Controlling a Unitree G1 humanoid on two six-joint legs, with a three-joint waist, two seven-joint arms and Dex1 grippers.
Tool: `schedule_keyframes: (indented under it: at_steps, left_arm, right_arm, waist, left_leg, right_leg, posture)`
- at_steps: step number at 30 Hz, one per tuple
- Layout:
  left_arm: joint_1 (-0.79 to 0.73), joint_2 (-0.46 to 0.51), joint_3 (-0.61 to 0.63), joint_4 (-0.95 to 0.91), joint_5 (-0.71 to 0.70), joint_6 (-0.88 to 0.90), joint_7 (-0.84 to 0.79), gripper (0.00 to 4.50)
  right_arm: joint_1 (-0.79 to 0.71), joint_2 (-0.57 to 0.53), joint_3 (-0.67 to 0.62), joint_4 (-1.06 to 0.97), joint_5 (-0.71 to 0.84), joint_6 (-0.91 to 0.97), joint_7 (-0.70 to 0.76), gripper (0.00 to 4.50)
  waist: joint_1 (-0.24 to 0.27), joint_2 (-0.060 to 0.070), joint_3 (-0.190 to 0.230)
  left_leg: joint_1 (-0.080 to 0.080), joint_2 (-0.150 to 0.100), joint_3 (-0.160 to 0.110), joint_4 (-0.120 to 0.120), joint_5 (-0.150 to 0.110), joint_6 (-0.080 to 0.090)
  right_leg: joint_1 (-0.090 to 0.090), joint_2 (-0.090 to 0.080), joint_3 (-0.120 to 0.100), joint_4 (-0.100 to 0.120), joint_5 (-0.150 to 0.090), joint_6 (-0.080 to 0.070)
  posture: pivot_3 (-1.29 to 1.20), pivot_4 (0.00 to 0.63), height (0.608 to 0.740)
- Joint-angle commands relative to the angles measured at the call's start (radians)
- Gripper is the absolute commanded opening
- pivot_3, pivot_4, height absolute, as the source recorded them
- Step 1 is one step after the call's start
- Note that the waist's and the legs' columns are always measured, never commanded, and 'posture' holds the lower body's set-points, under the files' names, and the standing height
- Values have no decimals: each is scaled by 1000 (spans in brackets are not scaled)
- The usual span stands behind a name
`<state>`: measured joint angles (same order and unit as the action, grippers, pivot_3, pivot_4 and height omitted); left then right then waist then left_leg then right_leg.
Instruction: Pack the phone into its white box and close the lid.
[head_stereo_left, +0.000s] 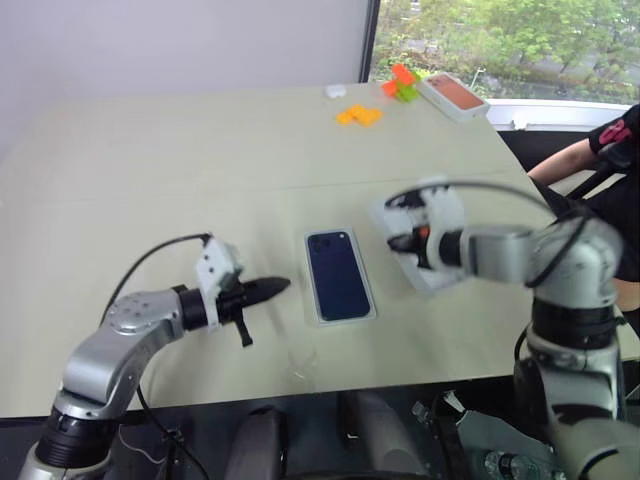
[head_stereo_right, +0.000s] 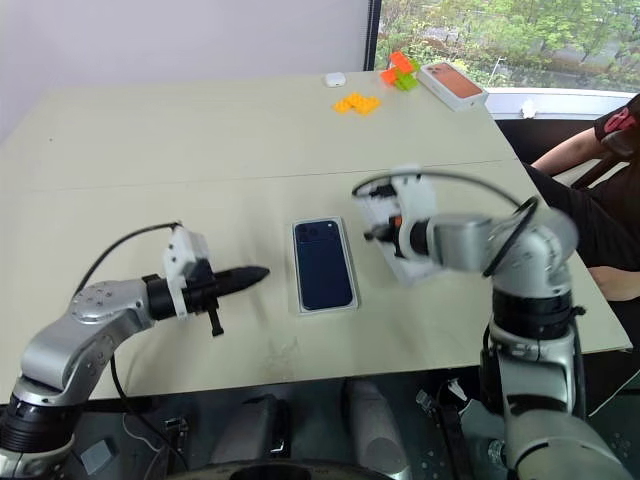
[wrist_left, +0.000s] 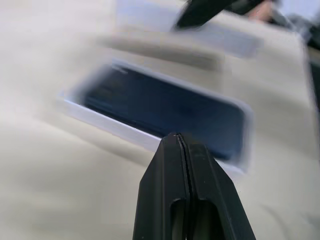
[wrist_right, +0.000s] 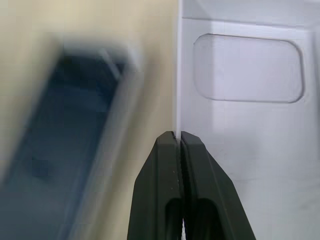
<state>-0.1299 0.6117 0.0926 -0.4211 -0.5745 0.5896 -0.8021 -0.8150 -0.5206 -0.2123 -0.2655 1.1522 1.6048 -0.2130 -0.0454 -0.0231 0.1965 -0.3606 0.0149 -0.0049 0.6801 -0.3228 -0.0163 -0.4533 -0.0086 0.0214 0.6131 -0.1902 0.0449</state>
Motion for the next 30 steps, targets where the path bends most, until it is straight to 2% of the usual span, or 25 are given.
schedule_keyframes:
  at_steps: [1,3,5,6,9,12,16,22,26,30]
  left_arm:
    - [-21,-9,110,47,-52,4,39,0]
    - [-26,-3,120,72,-43,-4,42,0]
    - [-29,4,115,93,-24,-17,41,0]
    - [-31,5,113,103,-13,-25,43,0]
    - [-34,7,110,121,2,-38,46,0]
    - [-32,10,111,132,15,-45,51,0]
    - [-18,0,106,114,21,-42,65,0]
    - [6,-2,93,88,24,-40,79,0]
    - [8,-5,84,75,9,-27,79,0]
    - [-4,-34,32,46,3,-11,87,0]
  right_arm:
    - [-1,63,-57,60,524,-204,-114,42]
    - [31,116,6,56,722,-353,-217,42]
    - [64,206,63,49,808,-465,-309,42]
    - [89,305,89,52,820,-517,-360,42]
    - [134,494,111,61,820,-598,-459,42]
    - [170,611,112,123,820,-623,-552,42]
    - [218,672,111,203,820,-625,-637,42]
    - [248,667,125,214,820,-629,-663,42]
    - [245,648,119,208,820,-633,-661,1302]
    - [243,599,112,185,820,-640,-677,3397]
  waist:
    - [0,-2,-1]
    - [-1,-1,0]
    - [-2,-1,0]
    - [-2,-1,-1]
    - [0,0,-1]
    - [3,0,-1]
    - [2,0,-1]
    - [0,0,-1]
    - [0,0,-1]
    - [1,0,-1]
  left_leg:
    - [1,1,0,-1,-1,2]
    - [1,3,0,-1,-4,7]
    - [1,4,0,-2,-4,8]
    - [1,6,0,-2,-5,8]
    - [-9,9,1,1,-5,8]
    - [-14,9,1,3,-4,7]
    - [-14,6,1,3,-4,7]
    - [-15,3,1,2,-4,7]
    - [-14,5,0,2,-4,8]
    - [-13,6,0,2,-4,8]
  right_leg:
    - [1,0,-1,0,0,1]
    - [2,3,1,0,-1,1]
    - [0,4,1,0,-1,0]
    - [-1,4,3,0,-1,0]
    - [-10,5,3,2,2,-3]
    - [-15,1,2,3,3,-4]
    - [-13,-3,1,1,3,-4]
    - [-14,-4,1,1,2,-4]
    - [-14,-2,1,2,2,-4]
    - [-13,-1,1,2,3,-4]
  posture:
    - [0,150,740]
    - [0,150,740]
    - [0,150,740]
    - [0,150,740]
    - [0,150,740]
    - [0,150,740]
    - [0,150,740]
    - [0,150,740]
    - [0,150,740]
    - [0,150,740]
